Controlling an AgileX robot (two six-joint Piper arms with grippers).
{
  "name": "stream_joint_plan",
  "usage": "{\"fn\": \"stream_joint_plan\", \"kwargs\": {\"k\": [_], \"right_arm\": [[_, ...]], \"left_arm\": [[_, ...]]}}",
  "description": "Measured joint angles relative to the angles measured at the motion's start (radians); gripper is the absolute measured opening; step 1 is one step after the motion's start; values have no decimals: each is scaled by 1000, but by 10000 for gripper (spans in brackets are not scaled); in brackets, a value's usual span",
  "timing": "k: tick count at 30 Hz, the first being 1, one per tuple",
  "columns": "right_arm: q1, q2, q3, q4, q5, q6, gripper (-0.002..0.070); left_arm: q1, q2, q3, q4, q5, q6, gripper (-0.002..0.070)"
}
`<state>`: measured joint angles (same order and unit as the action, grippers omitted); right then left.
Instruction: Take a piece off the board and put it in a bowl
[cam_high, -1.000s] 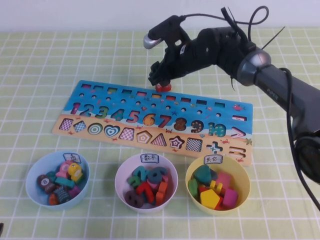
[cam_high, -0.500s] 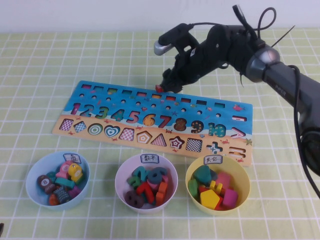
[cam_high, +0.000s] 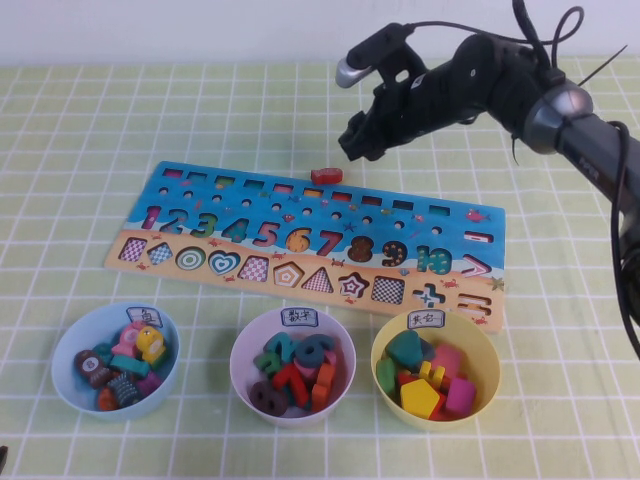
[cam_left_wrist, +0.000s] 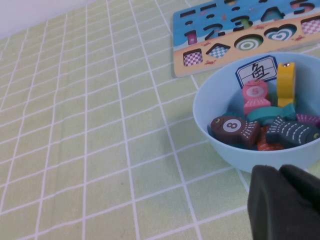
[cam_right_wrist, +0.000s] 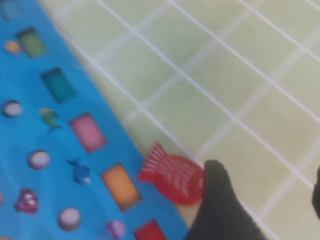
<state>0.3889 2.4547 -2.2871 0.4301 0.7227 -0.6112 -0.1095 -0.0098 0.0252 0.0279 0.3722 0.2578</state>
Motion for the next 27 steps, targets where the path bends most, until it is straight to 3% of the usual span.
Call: {"fn": "stream_joint_plan", "kwargs": {"k": [3, 10, 27], "right_arm": [[0, 20, 0, 109, -23, -117, 381], [2, 55, -2, 165, -66, -180, 461], [2, 93, -2, 206, -146, -250, 467]], "left_arm": [[0, 0, 0, 0, 0, 0, -5], [0, 0, 0, 0, 0, 0, -5], [0, 0, 0, 2, 0, 0, -5]]}}
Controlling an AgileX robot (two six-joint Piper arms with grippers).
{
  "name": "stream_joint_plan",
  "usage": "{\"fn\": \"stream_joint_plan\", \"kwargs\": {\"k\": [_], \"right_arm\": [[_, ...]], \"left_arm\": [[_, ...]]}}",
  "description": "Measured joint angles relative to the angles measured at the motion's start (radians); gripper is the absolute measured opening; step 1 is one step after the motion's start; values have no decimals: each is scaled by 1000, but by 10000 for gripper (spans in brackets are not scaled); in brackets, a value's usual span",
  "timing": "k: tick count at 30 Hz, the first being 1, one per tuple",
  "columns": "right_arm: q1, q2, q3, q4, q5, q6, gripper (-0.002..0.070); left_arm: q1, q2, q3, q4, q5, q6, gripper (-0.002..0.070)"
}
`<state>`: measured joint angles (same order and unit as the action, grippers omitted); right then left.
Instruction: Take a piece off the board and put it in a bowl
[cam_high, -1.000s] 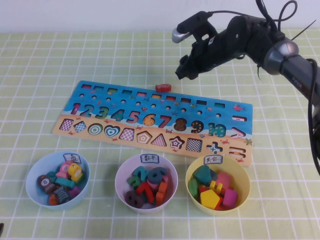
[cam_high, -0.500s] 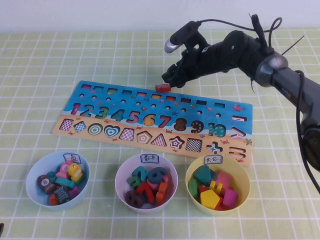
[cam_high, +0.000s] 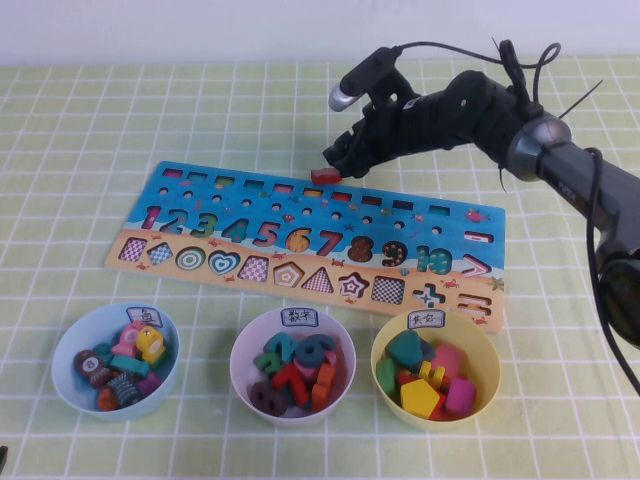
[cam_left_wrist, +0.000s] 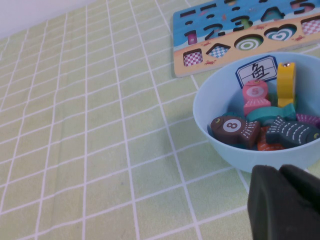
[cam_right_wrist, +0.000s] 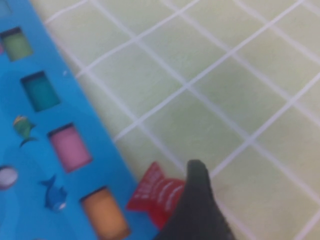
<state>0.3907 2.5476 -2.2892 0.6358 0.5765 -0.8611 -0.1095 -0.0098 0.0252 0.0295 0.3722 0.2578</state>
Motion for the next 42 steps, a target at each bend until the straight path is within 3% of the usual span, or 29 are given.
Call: {"fn": "stream_joint_plan", "kwargs": {"k": [20, 37, 39, 42], "right_arm": [[-2, 11, -2, 144, 174, -369, 426], [-3, 51, -6, 206, 130, -400, 426], [-3, 53, -6, 213, 126, -413, 413], [-3, 55, -8, 219, 125, -417, 335]], "left_arm": [[0, 0, 0, 0, 0, 0, -5], [0, 0, 0, 0, 0, 0, -5], [0, 0, 0, 0, 0, 0, -5], [0, 0, 0, 0, 0, 0, -5]]}}
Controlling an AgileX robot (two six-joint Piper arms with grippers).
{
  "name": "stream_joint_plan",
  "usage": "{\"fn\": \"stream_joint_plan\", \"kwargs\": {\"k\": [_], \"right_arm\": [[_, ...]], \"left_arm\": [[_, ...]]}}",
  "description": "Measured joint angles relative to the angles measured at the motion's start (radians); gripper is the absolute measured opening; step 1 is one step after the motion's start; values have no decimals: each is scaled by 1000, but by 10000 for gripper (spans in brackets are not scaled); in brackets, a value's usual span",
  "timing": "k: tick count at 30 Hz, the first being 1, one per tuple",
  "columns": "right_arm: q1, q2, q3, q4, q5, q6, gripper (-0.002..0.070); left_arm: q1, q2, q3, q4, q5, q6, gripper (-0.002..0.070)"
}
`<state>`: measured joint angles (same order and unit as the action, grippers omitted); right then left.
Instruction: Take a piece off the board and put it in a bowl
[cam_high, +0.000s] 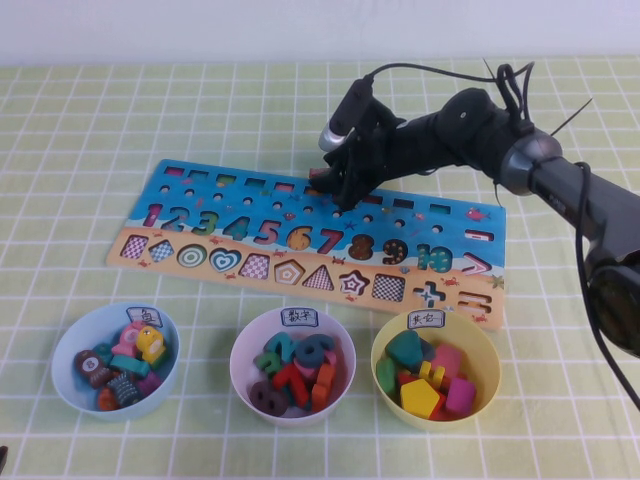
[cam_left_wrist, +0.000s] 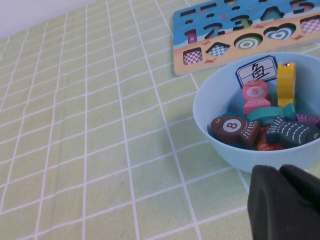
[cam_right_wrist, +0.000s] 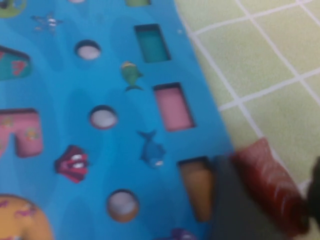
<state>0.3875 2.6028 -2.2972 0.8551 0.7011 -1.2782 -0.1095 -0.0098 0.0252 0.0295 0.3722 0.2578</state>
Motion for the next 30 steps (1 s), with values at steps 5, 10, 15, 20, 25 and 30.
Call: {"fn": "stream_joint_plan", "kwargs": {"k": [5, 10, 15, 20, 25, 30], "right_arm": [[0, 3, -2, 7, -8, -9, 203], [-2, 5, -2, 9, -43, -5, 88], [-2, -6, -2, -2, -41, 0, 88], [-5, -45, -2, -10, 4, 41, 88], [-20, -116, -2, -53, 115, 126, 88], [-34, -199, -2, -221, 309, 268, 88]], "left_arm": [[0, 0, 0, 0, 0, 0, -5], [0, 0, 0, 0, 0, 0, -5], [0, 0, 0, 0, 0, 0, -5], [0, 0, 0, 0, 0, 0, -5], [0, 0, 0, 0, 0, 0, -5], [0, 0, 0, 0, 0, 0, -5]]}}
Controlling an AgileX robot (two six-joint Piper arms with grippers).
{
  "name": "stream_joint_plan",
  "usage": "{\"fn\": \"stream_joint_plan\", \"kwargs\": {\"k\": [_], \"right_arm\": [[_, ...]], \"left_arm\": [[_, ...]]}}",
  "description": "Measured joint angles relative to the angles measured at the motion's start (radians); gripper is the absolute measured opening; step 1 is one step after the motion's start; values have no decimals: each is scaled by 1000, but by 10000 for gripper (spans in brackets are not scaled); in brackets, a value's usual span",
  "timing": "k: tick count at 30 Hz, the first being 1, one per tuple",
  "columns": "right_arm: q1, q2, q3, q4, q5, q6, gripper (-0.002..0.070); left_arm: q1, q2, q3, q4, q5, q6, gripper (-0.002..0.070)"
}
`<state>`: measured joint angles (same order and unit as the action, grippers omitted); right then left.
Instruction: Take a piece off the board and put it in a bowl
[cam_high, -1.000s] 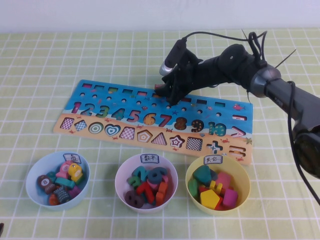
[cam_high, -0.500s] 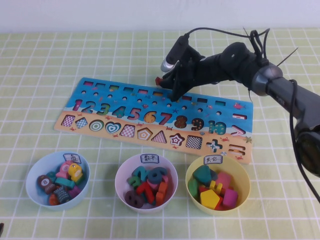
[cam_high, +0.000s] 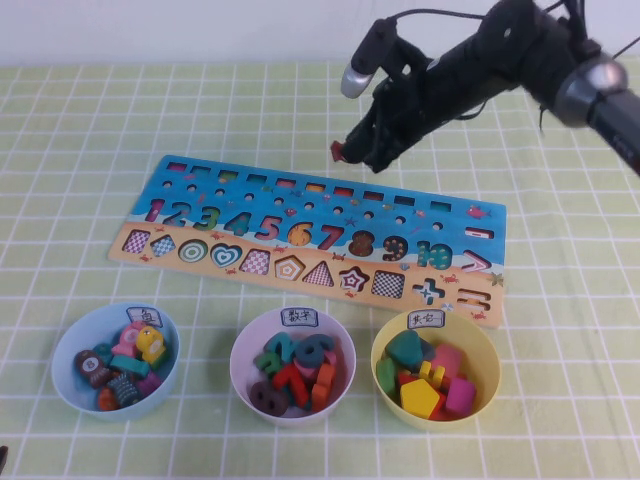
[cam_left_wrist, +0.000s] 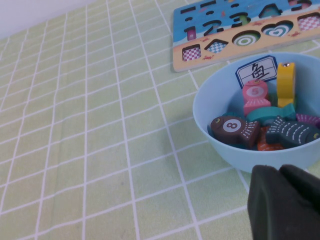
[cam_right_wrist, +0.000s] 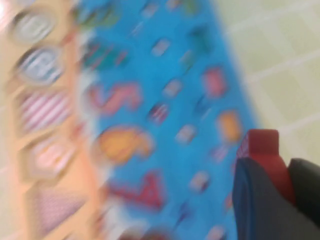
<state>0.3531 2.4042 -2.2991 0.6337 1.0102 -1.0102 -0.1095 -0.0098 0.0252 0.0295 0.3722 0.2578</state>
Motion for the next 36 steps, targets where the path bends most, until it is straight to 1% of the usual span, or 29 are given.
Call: {"fn": "stream_joint_plan", "kwargs": {"k": [2, 4, 7, 11, 18, 21, 28, 32, 36], "right_arm": [[-2, -36, 0, -47, 109, 42, 88], [-4, -69, 0, -47, 184, 54, 88], [-4, -112, 4, -2, 213, 66, 88], [24, -161, 6, 50, 219, 70, 88], [182, -206, 18, 84, 223, 110, 88], [253, -216, 76, 93, 223, 107, 88], [355, -226, 262, 85, 223, 5, 88], [387, -226, 287, 88, 221, -64, 88], [404, -222, 289, 156, 208, -144, 88]], "left_arm": [[0, 0, 0, 0, 0, 0, -5], [0, 0, 0, 0, 0, 0, -5], [0, 0, 0, 0, 0, 0, -5], [0, 0, 0, 0, 0, 0, -5], [0, 0, 0, 0, 0, 0, -5], [0, 0, 0, 0, 0, 0, -5], [0, 0, 0, 0, 0, 0, -5], [0, 0, 0, 0, 0, 0, -5], [0, 0, 0, 0, 0, 0, -5]]}}
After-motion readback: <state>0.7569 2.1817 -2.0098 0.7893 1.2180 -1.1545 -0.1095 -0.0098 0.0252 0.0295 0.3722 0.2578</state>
